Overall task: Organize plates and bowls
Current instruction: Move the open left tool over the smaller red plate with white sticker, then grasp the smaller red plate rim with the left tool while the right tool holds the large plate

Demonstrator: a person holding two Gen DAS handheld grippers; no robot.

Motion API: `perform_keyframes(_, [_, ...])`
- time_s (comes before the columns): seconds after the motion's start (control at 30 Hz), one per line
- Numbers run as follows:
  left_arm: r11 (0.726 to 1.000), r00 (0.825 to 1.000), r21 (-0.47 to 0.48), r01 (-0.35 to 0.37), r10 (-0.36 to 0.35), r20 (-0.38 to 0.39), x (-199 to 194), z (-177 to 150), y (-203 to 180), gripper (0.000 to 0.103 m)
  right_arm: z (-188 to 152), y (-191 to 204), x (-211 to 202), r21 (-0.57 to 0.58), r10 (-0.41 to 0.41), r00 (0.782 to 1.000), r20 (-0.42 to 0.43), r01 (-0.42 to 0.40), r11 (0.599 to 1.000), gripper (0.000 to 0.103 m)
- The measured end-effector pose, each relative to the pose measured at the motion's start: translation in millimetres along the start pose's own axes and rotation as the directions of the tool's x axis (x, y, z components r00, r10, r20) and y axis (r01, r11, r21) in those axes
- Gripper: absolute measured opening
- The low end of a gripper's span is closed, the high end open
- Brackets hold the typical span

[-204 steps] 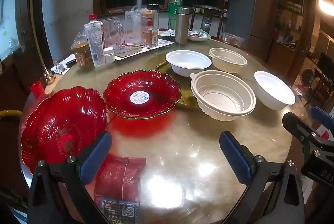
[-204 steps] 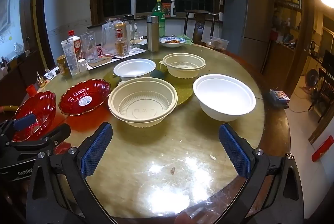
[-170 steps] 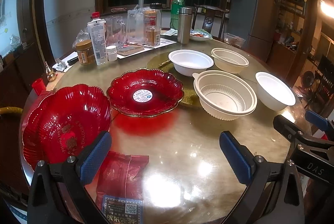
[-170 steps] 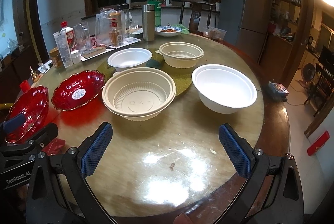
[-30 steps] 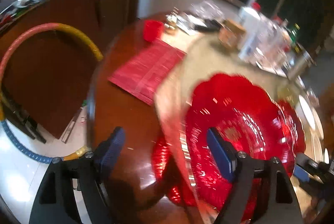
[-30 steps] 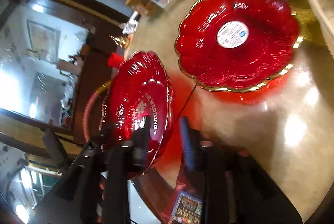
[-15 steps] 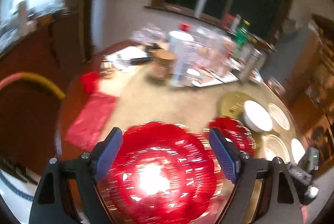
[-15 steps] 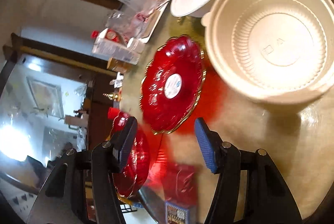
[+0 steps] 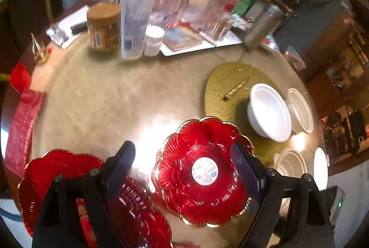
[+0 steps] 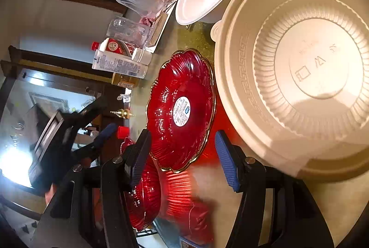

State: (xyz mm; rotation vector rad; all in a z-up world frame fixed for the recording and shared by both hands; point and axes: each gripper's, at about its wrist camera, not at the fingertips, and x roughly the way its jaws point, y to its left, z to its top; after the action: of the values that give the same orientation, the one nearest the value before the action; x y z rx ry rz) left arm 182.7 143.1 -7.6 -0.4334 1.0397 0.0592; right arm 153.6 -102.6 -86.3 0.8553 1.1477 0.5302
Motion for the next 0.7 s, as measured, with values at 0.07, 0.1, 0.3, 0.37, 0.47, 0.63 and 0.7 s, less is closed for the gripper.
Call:
perform_keyframes(0.07, [1.0,0.999,-0.022,0.01,-0.011,-0.04,10,3,3,0.085,1,-2,4,0.005,0.004,1.0,-0.013,-0.004,1.0,0.058])
perform_keyframes(0.1, [0.999,0.997,-0.037,0.021,-0.023,-0.067,16,3,4,0.085,1,-3,6,0.007,0.005,1.0,-0.018,-0.004,1.0,0.058])
perform_keyframes(0.3, [0.998,0.991,-0.043,0.052,-0.057,-0.12,33,4,6,0.084,4,-9,11,0.021,0.011,0.999,-0.031,-0.011,1.0,0.058])
perform_keyframes(0.37, [0.999,0.991,-0.029,0.033,-0.036,-0.128,36,1,5,0.083,4,-8,12,0.012,0.009,0.999,-0.032,-0.009,1.0,0.058])
perform_keyframes(0.47, [1.0,0.989,-0.013,0.009,-0.011,-0.149,42,-2,3,0.081,5,-7,15,0.003,0.001,0.999,-0.035,-0.001,1.0,0.058])
perform_keyframes(0.63, [0.999,0.99,0.032,-0.021,0.025,-0.138,43,-6,-4,0.08,6,-5,14,-0.011,-0.014,1.0,-0.021,0.014,1.0,0.053])
perform_keyframes(0.7, [0.999,0.989,0.046,-0.029,0.035,-0.142,45,-7,-7,0.071,7,-7,16,-0.007,-0.024,0.999,-0.026,0.024,1.0,0.043])
